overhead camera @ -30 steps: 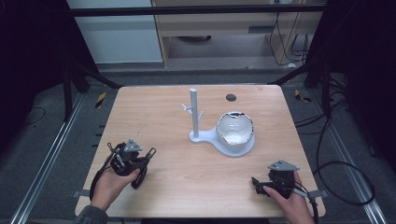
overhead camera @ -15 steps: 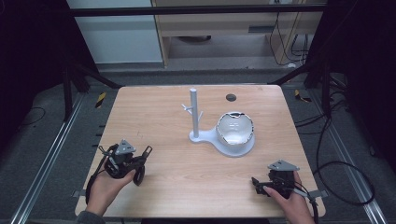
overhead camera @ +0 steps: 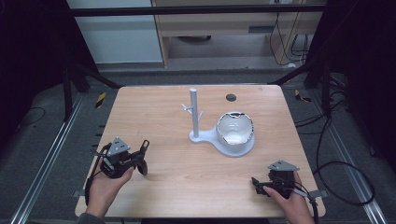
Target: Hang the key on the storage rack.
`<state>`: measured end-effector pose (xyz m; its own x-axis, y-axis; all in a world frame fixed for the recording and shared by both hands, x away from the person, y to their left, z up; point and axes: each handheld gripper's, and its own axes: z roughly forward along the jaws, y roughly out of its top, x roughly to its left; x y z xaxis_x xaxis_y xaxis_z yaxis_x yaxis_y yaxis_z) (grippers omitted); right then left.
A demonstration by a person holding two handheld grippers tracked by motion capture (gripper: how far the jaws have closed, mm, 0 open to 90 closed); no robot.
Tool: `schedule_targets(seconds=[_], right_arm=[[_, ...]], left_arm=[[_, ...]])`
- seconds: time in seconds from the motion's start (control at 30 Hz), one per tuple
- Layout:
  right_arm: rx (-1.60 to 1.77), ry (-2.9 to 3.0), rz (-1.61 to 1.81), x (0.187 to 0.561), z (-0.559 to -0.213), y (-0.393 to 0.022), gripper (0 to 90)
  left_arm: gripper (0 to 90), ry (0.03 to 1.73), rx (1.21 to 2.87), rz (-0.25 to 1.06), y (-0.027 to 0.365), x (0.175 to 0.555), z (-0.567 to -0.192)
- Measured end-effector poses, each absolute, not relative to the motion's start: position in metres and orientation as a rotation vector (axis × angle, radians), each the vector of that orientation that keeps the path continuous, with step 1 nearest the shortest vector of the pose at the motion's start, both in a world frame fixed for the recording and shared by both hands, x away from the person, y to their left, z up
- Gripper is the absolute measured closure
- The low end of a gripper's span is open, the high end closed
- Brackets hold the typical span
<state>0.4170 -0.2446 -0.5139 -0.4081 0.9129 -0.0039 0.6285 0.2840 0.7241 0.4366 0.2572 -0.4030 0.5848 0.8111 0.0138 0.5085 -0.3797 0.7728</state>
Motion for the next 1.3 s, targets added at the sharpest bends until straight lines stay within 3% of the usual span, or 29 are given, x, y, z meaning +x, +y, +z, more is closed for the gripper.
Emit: schedule_targets(seconds=[0.6, 1.3], right_arm=[[1.373, 2.144, 0.914, 0.417, -0.514, -0.245, 0.3], [1.376, 2.143, 0.913, 0.417, -0.514, -0.245, 0.4]], left_arm=[[80.3, 0.992, 2.003, 0.497, 0.227, 0.443, -0.39], [80.1, 0.886, 2.007, 0.589, 0.161, 0.469, -0.34]])
